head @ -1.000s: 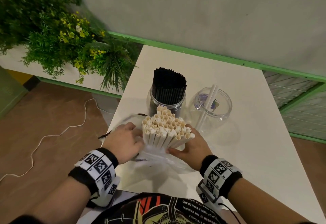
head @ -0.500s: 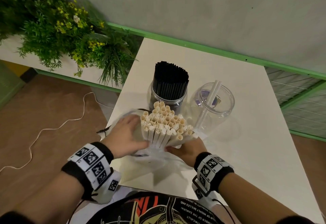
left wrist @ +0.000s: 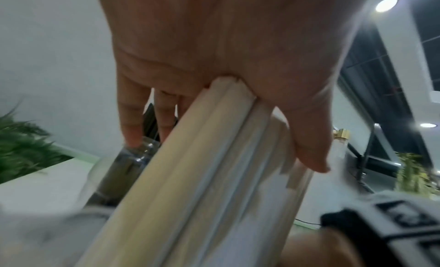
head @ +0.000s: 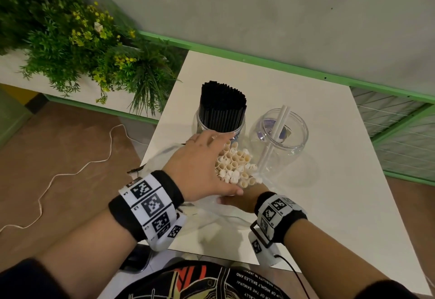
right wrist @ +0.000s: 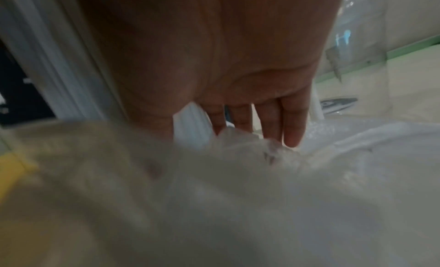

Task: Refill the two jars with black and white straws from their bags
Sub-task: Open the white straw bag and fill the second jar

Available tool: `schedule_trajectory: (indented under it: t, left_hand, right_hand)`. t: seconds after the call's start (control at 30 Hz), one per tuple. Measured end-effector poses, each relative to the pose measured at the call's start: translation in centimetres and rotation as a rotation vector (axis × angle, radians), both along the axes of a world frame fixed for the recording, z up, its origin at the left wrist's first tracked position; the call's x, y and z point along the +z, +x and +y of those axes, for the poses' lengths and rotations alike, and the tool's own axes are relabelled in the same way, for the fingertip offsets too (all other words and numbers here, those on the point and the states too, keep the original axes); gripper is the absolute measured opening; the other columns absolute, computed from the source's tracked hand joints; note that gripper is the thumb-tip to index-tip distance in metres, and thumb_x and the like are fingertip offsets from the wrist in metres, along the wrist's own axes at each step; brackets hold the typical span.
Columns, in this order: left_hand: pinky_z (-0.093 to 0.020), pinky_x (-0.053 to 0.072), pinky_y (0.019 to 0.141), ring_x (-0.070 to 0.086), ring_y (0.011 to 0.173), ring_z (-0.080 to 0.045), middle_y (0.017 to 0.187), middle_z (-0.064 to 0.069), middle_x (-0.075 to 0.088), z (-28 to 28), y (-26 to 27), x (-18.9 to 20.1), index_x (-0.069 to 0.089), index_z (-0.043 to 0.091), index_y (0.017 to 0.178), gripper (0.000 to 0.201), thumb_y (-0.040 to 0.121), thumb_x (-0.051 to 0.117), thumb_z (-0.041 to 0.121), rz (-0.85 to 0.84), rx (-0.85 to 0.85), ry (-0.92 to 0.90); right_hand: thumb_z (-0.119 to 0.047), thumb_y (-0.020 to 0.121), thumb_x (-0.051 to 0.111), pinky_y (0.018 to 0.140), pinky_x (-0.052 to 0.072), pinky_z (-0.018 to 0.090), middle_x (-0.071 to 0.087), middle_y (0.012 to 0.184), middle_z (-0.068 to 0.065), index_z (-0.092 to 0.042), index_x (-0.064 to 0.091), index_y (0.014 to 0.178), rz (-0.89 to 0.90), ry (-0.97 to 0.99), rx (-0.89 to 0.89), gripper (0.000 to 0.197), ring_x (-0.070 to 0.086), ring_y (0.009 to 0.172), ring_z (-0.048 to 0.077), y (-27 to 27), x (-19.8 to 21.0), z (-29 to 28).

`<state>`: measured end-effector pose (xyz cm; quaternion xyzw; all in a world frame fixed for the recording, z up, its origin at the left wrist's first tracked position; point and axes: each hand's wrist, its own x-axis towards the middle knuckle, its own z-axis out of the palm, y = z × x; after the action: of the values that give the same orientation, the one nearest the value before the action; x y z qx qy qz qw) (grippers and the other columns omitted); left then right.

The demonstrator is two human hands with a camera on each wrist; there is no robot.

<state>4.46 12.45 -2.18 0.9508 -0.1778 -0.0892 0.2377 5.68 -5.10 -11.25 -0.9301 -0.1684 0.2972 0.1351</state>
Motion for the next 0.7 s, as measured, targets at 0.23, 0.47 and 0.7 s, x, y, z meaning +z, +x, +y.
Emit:
schedule_trajectory:
  t: [0.23, 0.47, 0.7]
  left_hand:
    - [-0.029, 0.038, 0.104, 0.042, 0.120, -0.007, 0.136, 0.013, 0.033, 0.8, 0.4, -0.3, 0.027, 0.038, 0.143, 0.098, 0.061, 0.075, 0.063, 0.035, -0.013, -0.131]
    - [-0.032, 0.035, 0.106, 0.039, 0.121, -0.010, 0.133, 0.015, 0.035, -0.3, 0.2, 0.1, 0.026, 0.044, 0.142, 0.095, 0.062, 0.070, 0.069, -0.008, -0.014, -0.138]
    - [-0.028, 0.037, 0.094, 0.039, 0.111, -0.011, 0.124, 0.013, 0.041, -0.7, 0.2, 0.4, 0.048, 0.042, 0.124, 0.076, 0.060, 0.041, 0.084, -0.127, 0.005, 0.049]
  right_hand:
    - [-0.054, 0.066, 0.076, 0.107, 0.038, 0.033, 0.046, 0.137, -0.002, -0.058, 0.030, 0.128, -0.187, 0.730, -0.214, 0.078, 0.045, 0.127, 0.013, -1.5, 3.0, -2.4]
    - [-0.047, 0.079, 0.072, 0.100, 0.045, 0.037, 0.042, 0.135, -0.003, -0.023, 0.034, 0.142, -0.191, 0.583, -0.074, 0.077, 0.046, 0.120, 0.009, -0.3, 3.8, -1.1]
    - [-0.048, 0.084, 0.059, 0.106, 0.039, 0.037, 0.032, 0.141, 0.006, -0.019, 0.027, 0.147, -0.330, 0.365, 0.001, 0.076, 0.034, 0.127, 0.020, -0.7, 3.4, 1.0]
